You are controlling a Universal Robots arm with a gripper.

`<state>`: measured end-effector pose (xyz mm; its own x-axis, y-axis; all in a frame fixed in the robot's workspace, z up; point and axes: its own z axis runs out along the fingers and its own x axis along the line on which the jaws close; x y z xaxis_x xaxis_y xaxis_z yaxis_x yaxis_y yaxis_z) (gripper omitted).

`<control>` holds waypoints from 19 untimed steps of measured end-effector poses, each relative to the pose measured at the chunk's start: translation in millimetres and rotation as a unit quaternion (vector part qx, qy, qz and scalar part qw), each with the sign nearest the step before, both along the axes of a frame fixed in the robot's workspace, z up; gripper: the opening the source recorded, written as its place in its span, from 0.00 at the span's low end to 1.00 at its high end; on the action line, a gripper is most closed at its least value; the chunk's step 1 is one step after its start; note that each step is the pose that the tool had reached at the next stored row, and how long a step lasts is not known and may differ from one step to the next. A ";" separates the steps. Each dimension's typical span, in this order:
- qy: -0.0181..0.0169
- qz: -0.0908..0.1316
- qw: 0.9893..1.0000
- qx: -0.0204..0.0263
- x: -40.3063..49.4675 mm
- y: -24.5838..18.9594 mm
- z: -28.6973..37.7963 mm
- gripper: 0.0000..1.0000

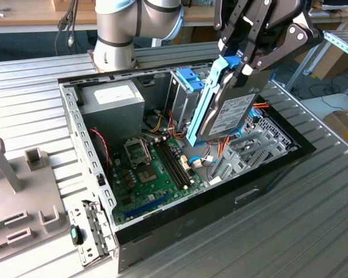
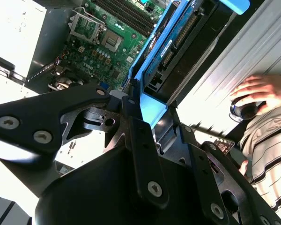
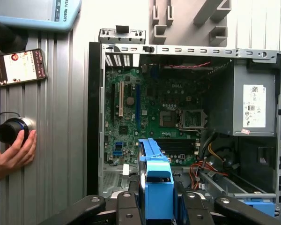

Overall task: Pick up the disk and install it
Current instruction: 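Insert the disk into the insertion slot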

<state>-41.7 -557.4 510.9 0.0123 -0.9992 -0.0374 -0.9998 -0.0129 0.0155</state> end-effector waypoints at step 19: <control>0.000 0.000 1.000 0.000 0.6 -2.4 0.1 0.36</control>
<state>-41.1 -559.9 511.0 0.0120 -0.9992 -0.0373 -0.9998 -0.0126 0.0155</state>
